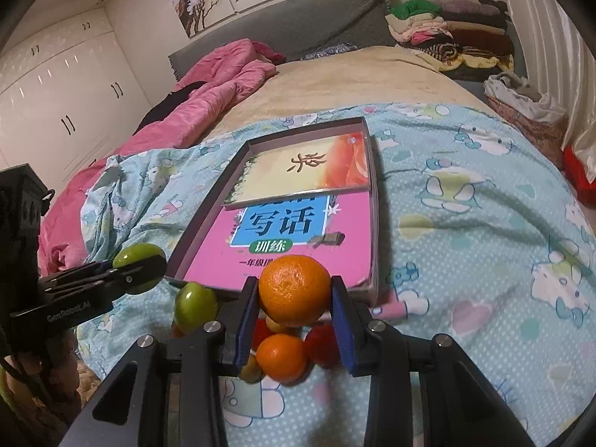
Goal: Organize fruits
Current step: 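Lift and carry the green fruit with the left tool while the right carries the mandarin over the box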
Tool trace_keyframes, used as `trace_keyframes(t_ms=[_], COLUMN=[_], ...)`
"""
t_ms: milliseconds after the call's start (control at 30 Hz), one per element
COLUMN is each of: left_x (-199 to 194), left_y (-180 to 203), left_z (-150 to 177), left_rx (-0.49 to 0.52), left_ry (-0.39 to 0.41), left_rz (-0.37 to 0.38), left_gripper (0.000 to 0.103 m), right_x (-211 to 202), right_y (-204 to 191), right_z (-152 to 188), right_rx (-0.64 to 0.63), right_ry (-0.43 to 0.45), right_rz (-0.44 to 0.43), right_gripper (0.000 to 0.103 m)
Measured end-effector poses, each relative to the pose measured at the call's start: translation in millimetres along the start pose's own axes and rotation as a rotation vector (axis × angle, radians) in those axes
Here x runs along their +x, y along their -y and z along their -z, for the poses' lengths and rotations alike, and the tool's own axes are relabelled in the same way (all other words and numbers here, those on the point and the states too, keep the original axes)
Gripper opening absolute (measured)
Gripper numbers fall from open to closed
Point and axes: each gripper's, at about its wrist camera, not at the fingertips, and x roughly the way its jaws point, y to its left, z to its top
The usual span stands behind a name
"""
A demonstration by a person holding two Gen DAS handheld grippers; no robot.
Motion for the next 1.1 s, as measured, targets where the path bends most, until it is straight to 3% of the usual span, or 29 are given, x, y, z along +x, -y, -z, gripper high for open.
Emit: trace_keyframes(t_ms=[300,633,1100], left_x=[16,36,59], left_y=[-11,-5,-4], left_z=[-7,-18,-17], left_rx=[-0.035,0.0,0.024], left_ry=[-0.002,0.025,-0.029], left_rz=[-0.008,-0.022,-0.026], left_gripper=[0.04,0.04,0.04], right_x=[11,27,48], right_y=[2,1,4], right_z=[-17,-24,-30], right_rx=[-0.03,-0.064,-0.085], right_ry=[0.028,0.014,-0.012], right_rz=[0.037,0.068,0.094], right_gripper=[0.037,0.037,0.037])
